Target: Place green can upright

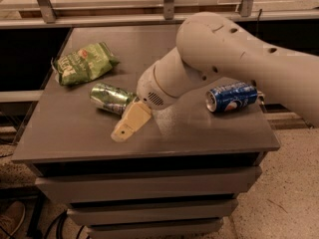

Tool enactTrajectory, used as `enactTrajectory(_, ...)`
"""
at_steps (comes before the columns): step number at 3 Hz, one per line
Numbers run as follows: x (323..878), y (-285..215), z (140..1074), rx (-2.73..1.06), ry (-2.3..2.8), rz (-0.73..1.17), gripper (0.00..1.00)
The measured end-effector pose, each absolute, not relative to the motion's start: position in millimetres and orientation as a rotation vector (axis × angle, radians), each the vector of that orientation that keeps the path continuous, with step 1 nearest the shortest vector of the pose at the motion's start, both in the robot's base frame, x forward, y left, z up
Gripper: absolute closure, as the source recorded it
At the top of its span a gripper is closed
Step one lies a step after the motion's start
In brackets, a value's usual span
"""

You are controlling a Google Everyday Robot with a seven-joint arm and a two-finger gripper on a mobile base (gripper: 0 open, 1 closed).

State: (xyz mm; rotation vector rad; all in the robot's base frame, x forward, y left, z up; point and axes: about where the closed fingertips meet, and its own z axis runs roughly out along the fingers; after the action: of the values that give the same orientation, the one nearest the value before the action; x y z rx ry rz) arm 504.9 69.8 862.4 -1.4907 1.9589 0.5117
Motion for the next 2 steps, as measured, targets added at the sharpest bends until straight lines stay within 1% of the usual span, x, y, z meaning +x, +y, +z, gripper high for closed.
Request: enactTrajectory(2,513.2,73.2,854.6,-1.461,1.943,0.510,0.00)
